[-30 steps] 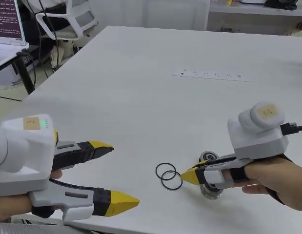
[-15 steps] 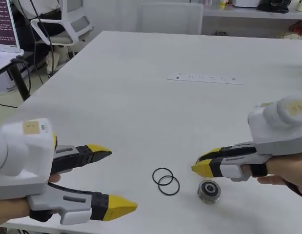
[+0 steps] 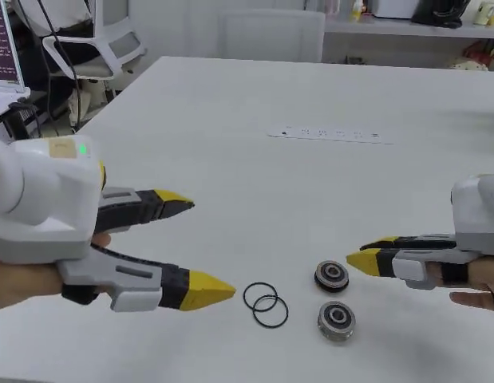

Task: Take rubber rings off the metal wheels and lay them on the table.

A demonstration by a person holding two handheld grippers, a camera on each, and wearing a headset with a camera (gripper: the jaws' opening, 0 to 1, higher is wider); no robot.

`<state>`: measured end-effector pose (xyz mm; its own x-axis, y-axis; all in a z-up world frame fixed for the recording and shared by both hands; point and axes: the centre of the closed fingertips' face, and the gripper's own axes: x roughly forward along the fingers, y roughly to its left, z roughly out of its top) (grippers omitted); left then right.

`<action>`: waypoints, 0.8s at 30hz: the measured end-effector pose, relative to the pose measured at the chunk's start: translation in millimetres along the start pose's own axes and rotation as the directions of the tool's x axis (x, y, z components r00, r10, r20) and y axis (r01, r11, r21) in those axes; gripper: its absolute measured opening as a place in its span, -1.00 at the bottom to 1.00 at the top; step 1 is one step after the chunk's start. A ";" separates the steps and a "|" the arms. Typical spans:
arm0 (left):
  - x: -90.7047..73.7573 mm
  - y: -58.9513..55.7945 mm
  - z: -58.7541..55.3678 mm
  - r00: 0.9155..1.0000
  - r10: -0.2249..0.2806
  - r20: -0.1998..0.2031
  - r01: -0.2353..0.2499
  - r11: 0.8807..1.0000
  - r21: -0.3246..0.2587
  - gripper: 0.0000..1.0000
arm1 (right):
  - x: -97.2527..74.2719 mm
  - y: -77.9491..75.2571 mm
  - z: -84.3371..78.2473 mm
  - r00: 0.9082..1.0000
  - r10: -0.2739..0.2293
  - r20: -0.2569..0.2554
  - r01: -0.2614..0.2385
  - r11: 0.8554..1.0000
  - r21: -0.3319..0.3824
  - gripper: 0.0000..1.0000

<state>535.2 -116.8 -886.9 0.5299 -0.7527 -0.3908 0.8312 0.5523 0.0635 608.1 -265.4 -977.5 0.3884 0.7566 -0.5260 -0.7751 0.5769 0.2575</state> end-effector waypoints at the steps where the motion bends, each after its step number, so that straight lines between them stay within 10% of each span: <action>1: 1.7 0.3 4.2 1.000 -0.003 0.006 0.003 1.000 0.008 0.52 | -0.7 -1.8 -2.9 1.000 -0.005 -0.006 0.005 1.000 0.001 -0.58; 19: 63.4 -10.3 69.4 0.991 -0.111 0.074 0.097 0.981 0.170 0.34 | 9.8 11.1 -33.2 0.991 0.031 -0.127 -0.043 0.995 -0.094 -0.60; 24: 94.1 -16.2 63.6 0.990 -0.142 0.009 0.132 0.944 0.303 0.15 | 10.5 10.8 -33.1 0.992 0.032 -0.125 -0.045 0.994 -0.101 -0.58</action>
<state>582.3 -219.4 -866.3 0.4082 -0.8268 -0.3871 0.9056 0.3132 0.2860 587.3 -261.4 -1007.2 0.2976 0.7305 -0.6146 -0.8385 0.5079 0.1976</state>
